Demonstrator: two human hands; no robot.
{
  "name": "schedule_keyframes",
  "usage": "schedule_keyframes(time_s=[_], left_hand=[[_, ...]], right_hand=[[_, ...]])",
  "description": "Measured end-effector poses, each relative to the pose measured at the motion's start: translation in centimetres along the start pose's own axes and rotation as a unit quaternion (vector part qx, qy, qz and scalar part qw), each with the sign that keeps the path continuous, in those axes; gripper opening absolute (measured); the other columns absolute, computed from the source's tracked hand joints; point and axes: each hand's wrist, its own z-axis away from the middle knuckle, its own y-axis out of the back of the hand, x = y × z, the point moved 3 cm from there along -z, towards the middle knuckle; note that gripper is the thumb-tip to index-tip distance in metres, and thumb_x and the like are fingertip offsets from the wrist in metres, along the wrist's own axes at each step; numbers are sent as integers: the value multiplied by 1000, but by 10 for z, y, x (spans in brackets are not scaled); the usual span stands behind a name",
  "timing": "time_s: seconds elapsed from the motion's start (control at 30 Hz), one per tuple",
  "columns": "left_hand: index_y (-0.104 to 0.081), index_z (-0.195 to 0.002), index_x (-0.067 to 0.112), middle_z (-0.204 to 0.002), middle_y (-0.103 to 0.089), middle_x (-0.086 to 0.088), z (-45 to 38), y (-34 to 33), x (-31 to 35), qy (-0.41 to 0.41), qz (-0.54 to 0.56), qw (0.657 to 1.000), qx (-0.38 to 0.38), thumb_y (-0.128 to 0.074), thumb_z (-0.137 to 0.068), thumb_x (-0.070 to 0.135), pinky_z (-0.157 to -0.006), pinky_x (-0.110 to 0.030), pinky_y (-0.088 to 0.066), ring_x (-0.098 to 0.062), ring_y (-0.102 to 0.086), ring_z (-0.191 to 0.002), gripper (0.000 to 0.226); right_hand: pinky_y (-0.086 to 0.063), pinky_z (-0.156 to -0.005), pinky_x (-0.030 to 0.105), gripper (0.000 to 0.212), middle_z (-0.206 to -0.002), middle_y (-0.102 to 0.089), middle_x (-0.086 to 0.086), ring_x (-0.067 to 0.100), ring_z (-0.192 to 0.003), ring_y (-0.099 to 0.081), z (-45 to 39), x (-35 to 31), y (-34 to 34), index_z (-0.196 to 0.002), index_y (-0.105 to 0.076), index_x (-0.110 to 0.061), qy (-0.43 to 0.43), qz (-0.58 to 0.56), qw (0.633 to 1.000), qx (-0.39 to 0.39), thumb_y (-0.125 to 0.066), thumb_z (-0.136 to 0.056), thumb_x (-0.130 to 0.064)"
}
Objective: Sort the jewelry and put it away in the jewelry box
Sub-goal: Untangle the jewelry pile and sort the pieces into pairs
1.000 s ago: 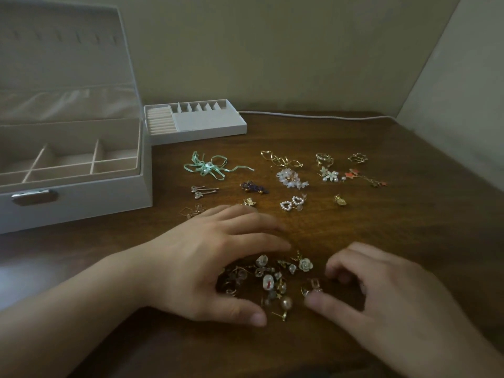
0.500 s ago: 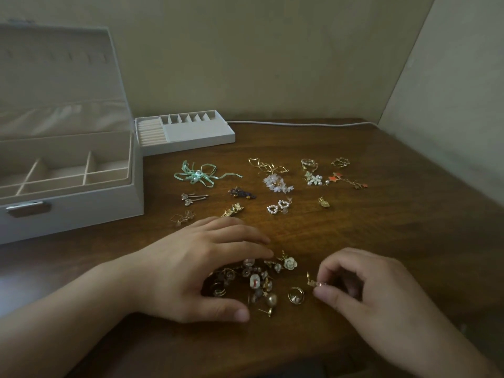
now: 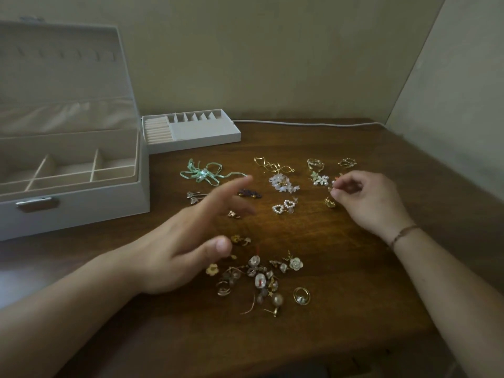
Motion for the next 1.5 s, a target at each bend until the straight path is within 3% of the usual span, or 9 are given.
schedule_keyframes(time_s=[0.17, 0.27, 0.47, 0.73, 0.9, 1.03, 1.13, 1.33, 1.5], left_hand=[[-14, -159, 27, -138, -57, 13, -3, 1, -3, -13, 15, 999, 29, -28, -96, 71, -109, -24, -39, -17, -52, -134, 78], [-16, -159, 24, -137, -58, 10, -4, 2, -3, -9, 17, 999, 31, -29, -96, 71, -109, -27, -40, -18, -53, -133, 79], [-48, -146, 25, -143, -52, 14, -5, 4, 1, 15, -71, 997, -24, -48, -95, 61, -106, -31, -45, -5, -47, -136, 63], [-60, -136, 23, -137, -58, 13, -11, -9, 9, -51, -153, 984, -78, -67, -93, 26, -111, -36, -42, -7, -44, -137, 44], [-63, -133, 22, -131, -63, 12, -9, -6, 7, -54, -146, 986, -67, -65, -94, 24, -110, -35, -43, -6, -48, -133, 39], [-65, -131, 21, -125, -66, 10, -9, -2, 4, -47, -150, 987, -30, -60, -96, 28, -105, -37, -46, -9, -52, -128, 36], [-66, -129, 18, -120, -67, 6, -8, 3, 2, -42, -145, 989, -9, -62, -95, 23, -102, -40, -48, -12, -55, -124, 34], [-71, -102, 17, -103, -67, 2, -5, 22, 0, -6, -87, 996, 23, -56, -79, -7, -88, -37, -51, -16, -62, -104, 36], [-71, -100, 18, -94, -63, 7, -2, 23, 0, 22, -101, 993, -50, -58, -80, 10, -76, -38, -51, -17, -60, -93, 25]], right_hand=[[-44, -59, 20, 11, -96, -65, -16, 4, -77, -60, 10, -4, 2, -81, -64, -38, 44, 23, 999, 9, -69, -87, -30], [-52, -62, 31, 6, -85, -65, -9, 11, -74, -60, 32, -30, 10, -85, -67, -26, 204, 5, 976, 70, -66, -88, -31], [-49, -62, 33, 28, -79, -62, -9, 11, -74, -58, 72, -67, -8, -84, -68, -19, 400, -32, 912, -90, -65, -87, -47], [-51, -62, 31, 16, -84, -60, -17, 4, -79, -56, 72, -63, -16, -86, -66, -28, 405, 12, 899, -165, -65, -86, -44], [-46, -65, 20, 20, -83, -61, -17, 1, -79, -57, 64, -55, -10, -91, -65, -29, 330, -33, 934, -134, -60, -84, -47], [-48, -69, 12, 15, -89, -67, -14, -5, -81, -61, 67, -59, -8, -95, -71, -18, 347, -106, 925, -112, -66, -83, -26], [-55, -69, 21, 15, -87, -72, -6, 4, -80, -67, 69, -63, -8, -95, -74, -11, 362, -133, 916, -111, -71, -81, -13], [-54, -75, 28, 20, -89, -71, -9, 4, -86, -65, 68, -63, -11, -97, -74, -17, 374, -57, 922, -88, -63, -85, -28], [-53, -81, 29, 15, -95, -68, -12, 4, -92, -63, 69, -63, -14, -95, -73, -18, 378, -27, 921, -92, -63, -86, -25]])
